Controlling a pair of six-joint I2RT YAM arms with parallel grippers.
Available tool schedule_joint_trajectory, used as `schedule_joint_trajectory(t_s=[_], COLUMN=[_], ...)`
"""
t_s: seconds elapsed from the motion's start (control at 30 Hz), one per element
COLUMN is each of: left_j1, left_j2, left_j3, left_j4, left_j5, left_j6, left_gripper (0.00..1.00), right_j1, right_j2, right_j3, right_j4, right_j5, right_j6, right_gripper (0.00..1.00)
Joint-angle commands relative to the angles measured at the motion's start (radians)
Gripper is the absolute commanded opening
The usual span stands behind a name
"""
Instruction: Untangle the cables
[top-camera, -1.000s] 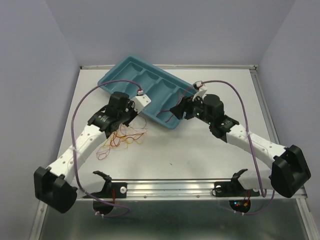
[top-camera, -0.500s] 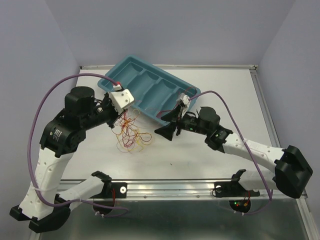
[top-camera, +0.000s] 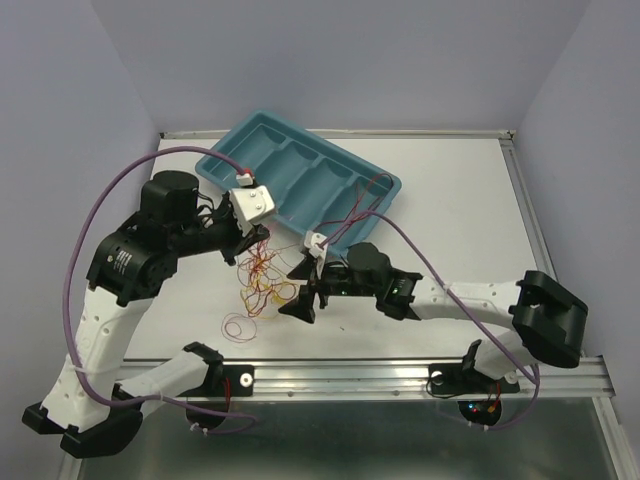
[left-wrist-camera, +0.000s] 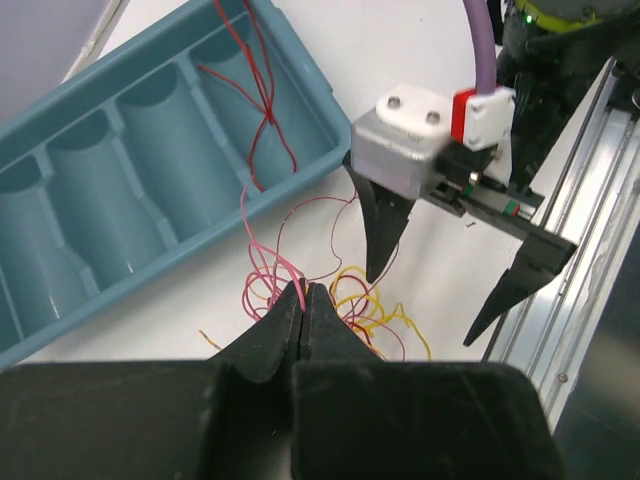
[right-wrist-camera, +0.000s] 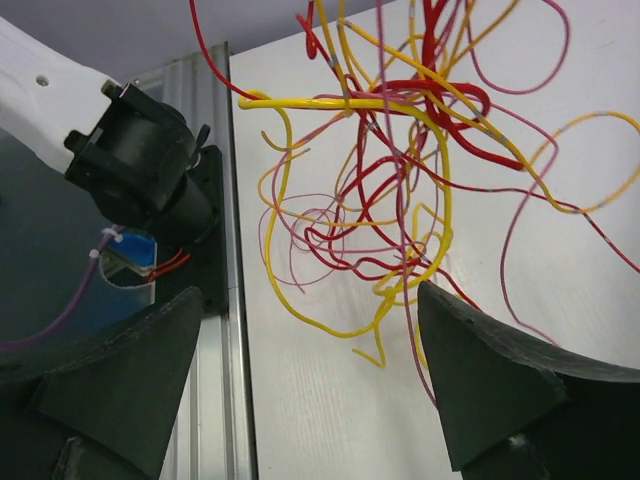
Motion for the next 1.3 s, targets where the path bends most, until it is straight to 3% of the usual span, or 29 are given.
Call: schedule_joint_trajectory(t_s=[0.0,0.13,0.27,0.4,0.43,0.53,0.6,0.7,0.73,0.8,1.07,1.13,1.2,1.27], left_j1=[-0.002,-0.005,-0.005,-0.004,-0.004,-0.005,-0.004,-0.005,-0.004,-0.005,-0.004,-0.005,-0.005,-0.005], left_j2=[-0.016,-0.031,-0.042,-0.047,-0.048,-0.053,-0.053,-0.056,-0.061,-0.070,-0.091,-0.103,-0.126,-0.139], left_j3=[0.055,0.047,0.033,0.032,0.032,0.033,0.033,0.025,0.024,0.007,-0.122,-0.165,-0.241,-0.293], left_j4=[-0.004,-0.008,-0.006,-0.011,-0.009,-0.004,-0.003,0.000,0.006,0.015,0.134,0.186,0.232,0.288], left_j5=[0.067,0.061,0.064,0.075,0.073,0.067,0.064,0.053,0.047,0.021,-0.114,-0.187,-0.301,-0.374], left_j6=[-0.006,0.003,0.005,0.005,0.006,0.006,0.006,0.003,0.003,-0.002,-0.041,-0.058,-0.072,-0.075], left_gripper=[0.00,0.00,0.00,0.00,0.00,0.00,0.00,0.00,0.00,0.00,0.00,0.10,0.31,0.42], right_j1=[0.052,0.061,0.061,0.061,0.061,0.061,0.061,0.061,0.061,0.061,0.060,0.057,0.054,0.052], right_j2=[0.018,-0.017,-0.067,-0.073,-0.064,-0.047,-0.039,-0.042,-0.042,-0.042,-0.128,-0.177,-0.220,-0.306], right_j3=[0.090,0.033,0.014,0.016,0.020,0.045,0.057,0.056,0.057,0.062,0.034,0.017,0.007,-0.018], right_j4=[0.019,0.079,0.083,0.071,0.059,0.037,0.021,0.011,0.010,0.005,0.002,0.005,0.004,0.002], right_j5=[0.138,0.278,0.330,0.369,0.367,0.337,0.323,0.306,0.306,0.324,0.548,0.629,0.674,0.723], right_j6=[-0.079,-0.093,-0.096,-0.115,-0.116,-0.115,-0.115,-0.115,-0.113,-0.109,-0.066,-0.058,-0.053,-0.055], right_gripper=[0.92,0.81,0.79,0.50,0.38,0.32,0.22,0.24,0.12,0.01,0.00,0.01,0.01,0.01])
